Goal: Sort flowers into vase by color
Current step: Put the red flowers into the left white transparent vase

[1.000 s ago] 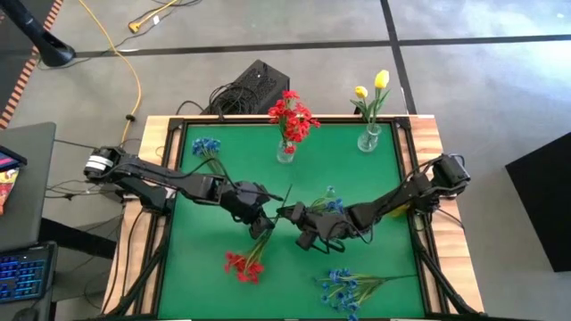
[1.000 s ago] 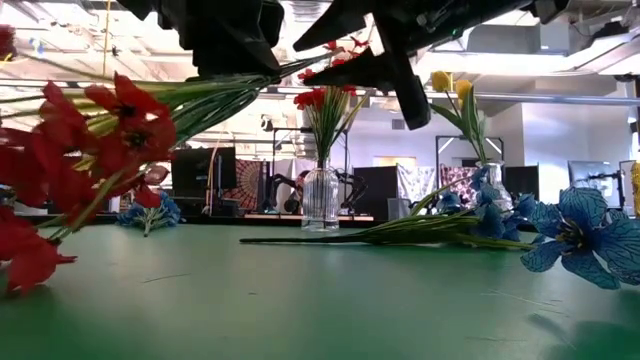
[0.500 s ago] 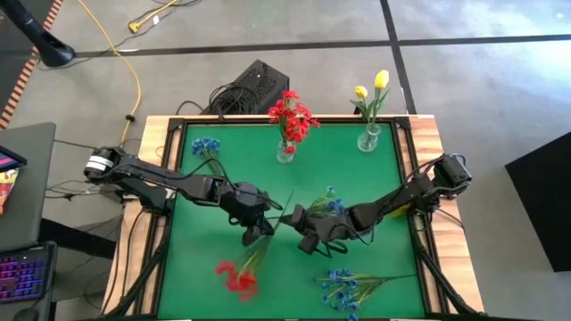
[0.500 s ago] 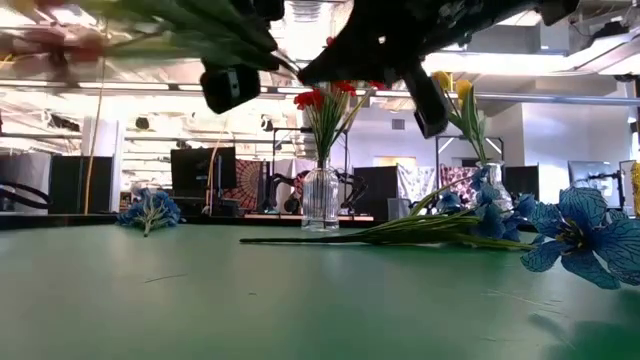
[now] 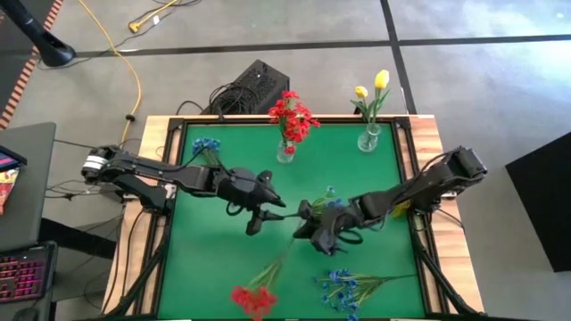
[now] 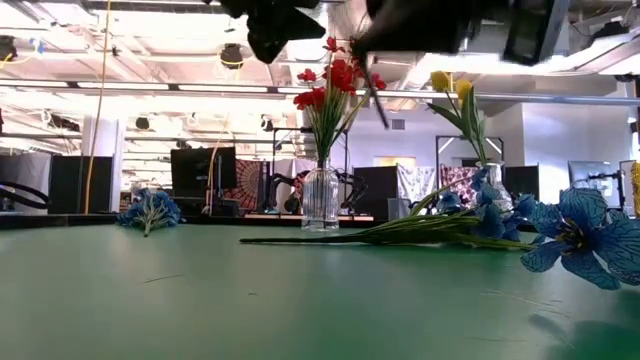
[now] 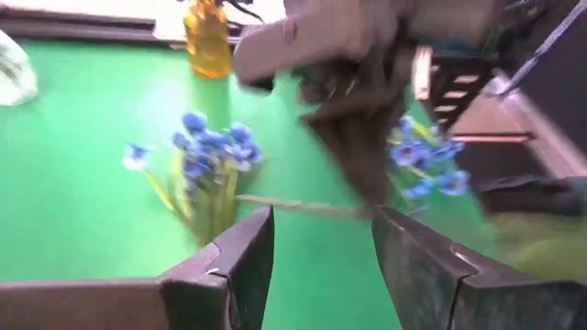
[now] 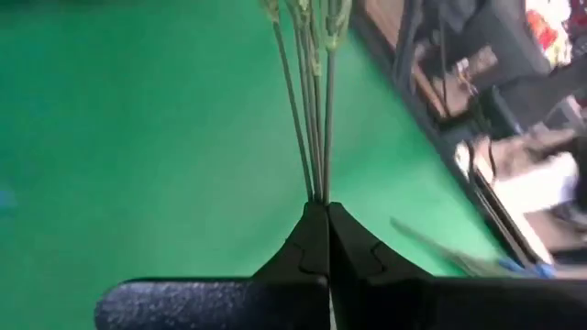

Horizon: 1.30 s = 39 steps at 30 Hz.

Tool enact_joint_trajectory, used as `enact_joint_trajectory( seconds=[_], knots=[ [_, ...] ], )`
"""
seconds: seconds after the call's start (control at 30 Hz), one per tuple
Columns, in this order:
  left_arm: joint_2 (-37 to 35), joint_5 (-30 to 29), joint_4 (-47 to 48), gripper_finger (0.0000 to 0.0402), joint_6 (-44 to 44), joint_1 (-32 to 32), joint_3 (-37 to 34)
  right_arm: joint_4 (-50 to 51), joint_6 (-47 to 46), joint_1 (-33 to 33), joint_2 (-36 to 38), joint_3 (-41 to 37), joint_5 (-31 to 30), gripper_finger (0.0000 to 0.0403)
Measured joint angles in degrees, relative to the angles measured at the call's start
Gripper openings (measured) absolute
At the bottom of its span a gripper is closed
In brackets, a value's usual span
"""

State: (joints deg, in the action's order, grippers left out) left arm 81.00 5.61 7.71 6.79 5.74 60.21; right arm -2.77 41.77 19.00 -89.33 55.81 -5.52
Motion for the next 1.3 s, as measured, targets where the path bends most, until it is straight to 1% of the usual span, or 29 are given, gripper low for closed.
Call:
enact_joint_trajectory(
  seconds=[0.07, 0.17, 0.23, 0.3, 0.33, 0.47, 0.57, 0.63, 0.73, 0.83, 1.03, 1.2, 1.3],
  knots=[
    [-0.86, -2.32, -0.32, 0.0173, -3.0, 0.07, -0.56, 0.02, -4.02, -1.32, 1.99, 0.04, 5.57, 0.0016],
    [-2.22, -5.43, -3.72, 0.0168, -6.27, 0.01, -1.5, -3.06, -8.01, -3.89, 5.05, -2.34, 16.9, 0.0016],
    [-2.64, -6.17, -7.19, 0.0163, -7.83, -0.02, -3.1, -9.53, -10.0, -5.42, 7.75, -5.63, 22.17, 0.0016],
    [-3.05, -6.08, -11.9, 0.0158, -8.97, 0.02, -5.38, -19.23, -12.75, -6.49, 10.27, -9.32, 24.65, 0.0016],
    [-3.18, -6.08, -13.48, 0.0155, -9.4, 0.04, -6.26, -24.11, -14.48, -6.88, 11.43, -11.26, 24.91, 0.0016],
    [-3.14, -6.06, -22.4, 0.0149, -11.33, 0.04, -9.23, -41.84, -23.28, -8.62, 13.31, -17.64, 23.72, 0.0016],
    [-2.92, -5.81, -29.71, 0.0148, -12.85, 0.04, -9.79, -48.61, -29.91, -10.22, 12.85, -19.03, 23.18, 0.0016],
    [-2.98, -4.0, -34.62, 0.0148, -13.94, 0.04, -9.73, -48.93, -33.25, -11.2, 12.18, -19.34, 22.58, 0.0016],
    [-2.98, -1.96, -39.44, 0.0148, -15.23, 0.04, -9.73, -48.7, -36.79, -12.01, 11.12, -19.09, 19.4, 0.0016],
    [-3.0, -1.62, -39.66, 0.0148, -15.21, 0.04, -9.73, -49.21, -37.27, -12.54, 11.28, -19.04, 16.43, 0.0016],
    [-2.96, -3.01, -38.54, 0.0148, -14.44, 0.04, -9.73, -52.21, -37.3, -12.83, 11.38, -19.04, 14.83, 0.0016],
    [-2.96, -8.39, -38.71, 0.0148, -13.16, -0.06, -9.73, -52.15, -37.34, -13.55, 11.38, -19.04, 11.26, 0.0016],
    [-2.96, -7.67, -38.79, 0.0148, -12.61, -0.13, -9.73, -51.81, -37.42, -13.61, 11.38, -19.04, 8.18, 0.0016]
  ],
)
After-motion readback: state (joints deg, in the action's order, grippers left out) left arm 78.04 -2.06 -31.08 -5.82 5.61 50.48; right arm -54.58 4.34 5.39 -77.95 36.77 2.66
